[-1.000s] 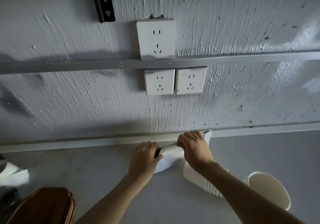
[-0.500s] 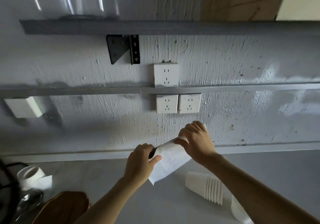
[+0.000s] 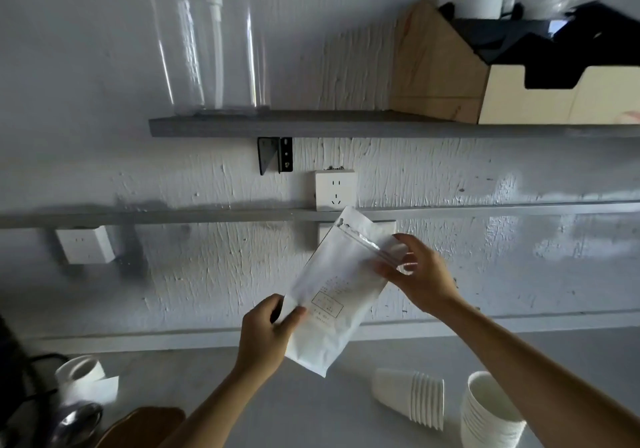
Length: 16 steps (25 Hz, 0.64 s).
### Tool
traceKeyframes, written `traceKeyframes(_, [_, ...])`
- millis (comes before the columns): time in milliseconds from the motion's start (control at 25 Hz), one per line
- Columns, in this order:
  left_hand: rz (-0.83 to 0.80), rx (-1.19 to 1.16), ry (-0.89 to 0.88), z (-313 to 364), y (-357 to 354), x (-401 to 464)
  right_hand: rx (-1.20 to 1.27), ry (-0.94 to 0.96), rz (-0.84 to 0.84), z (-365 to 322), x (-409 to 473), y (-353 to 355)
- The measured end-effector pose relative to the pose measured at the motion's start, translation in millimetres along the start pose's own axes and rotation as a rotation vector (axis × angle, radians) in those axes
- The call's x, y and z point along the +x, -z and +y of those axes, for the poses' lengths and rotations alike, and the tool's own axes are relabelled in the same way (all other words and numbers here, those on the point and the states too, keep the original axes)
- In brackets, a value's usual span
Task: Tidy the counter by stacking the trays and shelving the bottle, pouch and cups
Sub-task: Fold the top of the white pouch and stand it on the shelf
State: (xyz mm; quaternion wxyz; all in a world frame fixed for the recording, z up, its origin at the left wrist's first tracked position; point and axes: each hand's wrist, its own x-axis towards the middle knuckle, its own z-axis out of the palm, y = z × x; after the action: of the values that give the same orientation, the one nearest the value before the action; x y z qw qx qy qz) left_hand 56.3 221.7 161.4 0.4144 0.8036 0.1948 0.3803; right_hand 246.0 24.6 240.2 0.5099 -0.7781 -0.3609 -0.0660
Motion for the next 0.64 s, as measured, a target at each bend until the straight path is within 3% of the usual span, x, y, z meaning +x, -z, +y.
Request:
traceKeyframes(160, [0.0, -0.102, -0.014, 22, -4, -1, 0.418, -0.165, -0.076, -6, -12, -1])
traceKeyframes(280, [0.003, -0.141, 0.006, 24, -10, -7, 0.597, -0.232, -0.078, -12, -21, -2])
traceKeyframes(520, [0.056, -0.215, 0.025, 35, -21, -12, 0.615, -0.392, -0.199, -8, -66, -31])
traceKeyframes(640, [0.097, -0.275, 0.12, 40, -30, -20, 0.608, -0.418, -0.106, -12, -89, -53])
